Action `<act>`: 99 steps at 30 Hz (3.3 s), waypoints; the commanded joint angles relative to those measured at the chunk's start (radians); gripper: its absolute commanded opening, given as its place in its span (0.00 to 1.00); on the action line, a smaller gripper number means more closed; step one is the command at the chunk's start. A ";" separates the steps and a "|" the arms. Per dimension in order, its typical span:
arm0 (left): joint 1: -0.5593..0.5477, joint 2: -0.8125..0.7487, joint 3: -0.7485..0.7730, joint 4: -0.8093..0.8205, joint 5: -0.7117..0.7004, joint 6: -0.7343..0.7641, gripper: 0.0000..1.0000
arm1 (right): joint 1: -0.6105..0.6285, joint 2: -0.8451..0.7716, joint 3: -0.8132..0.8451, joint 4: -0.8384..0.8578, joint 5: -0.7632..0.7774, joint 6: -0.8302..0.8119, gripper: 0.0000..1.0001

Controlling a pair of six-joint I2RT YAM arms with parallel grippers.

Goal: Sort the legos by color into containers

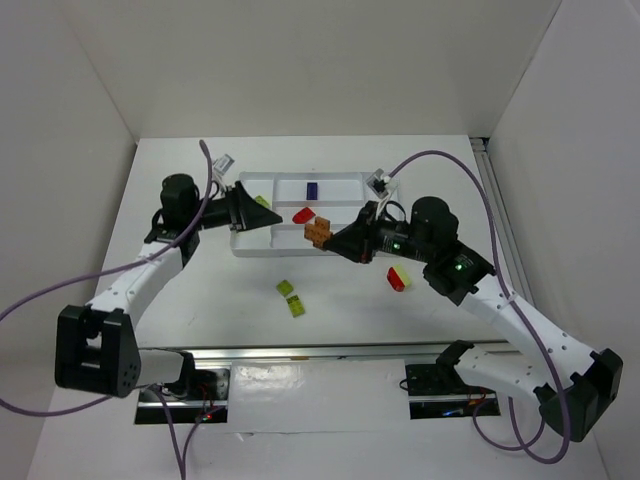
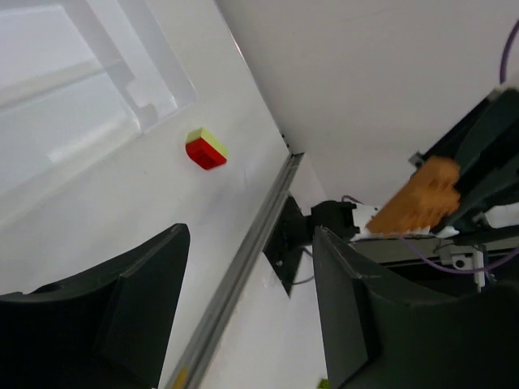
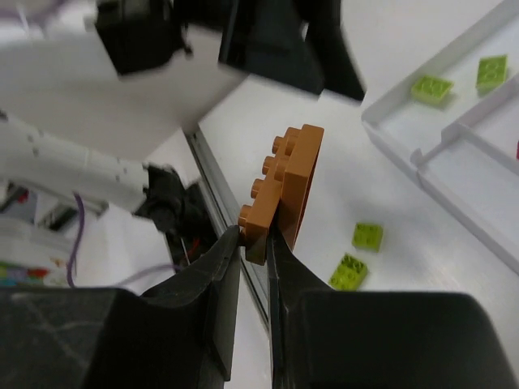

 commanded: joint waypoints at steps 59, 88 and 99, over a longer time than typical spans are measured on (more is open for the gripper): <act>-0.187 0.281 -0.060 1.612 0.092 -0.798 0.63 | -0.014 0.126 -0.226 0.789 0.314 0.591 0.12; -0.178 0.241 -0.030 1.612 0.073 -0.827 0.55 | -0.014 0.126 -0.245 0.779 0.305 0.601 0.12; -0.169 0.268 0.003 1.612 0.046 -0.827 0.37 | -0.014 0.135 -0.245 0.797 0.286 0.610 0.12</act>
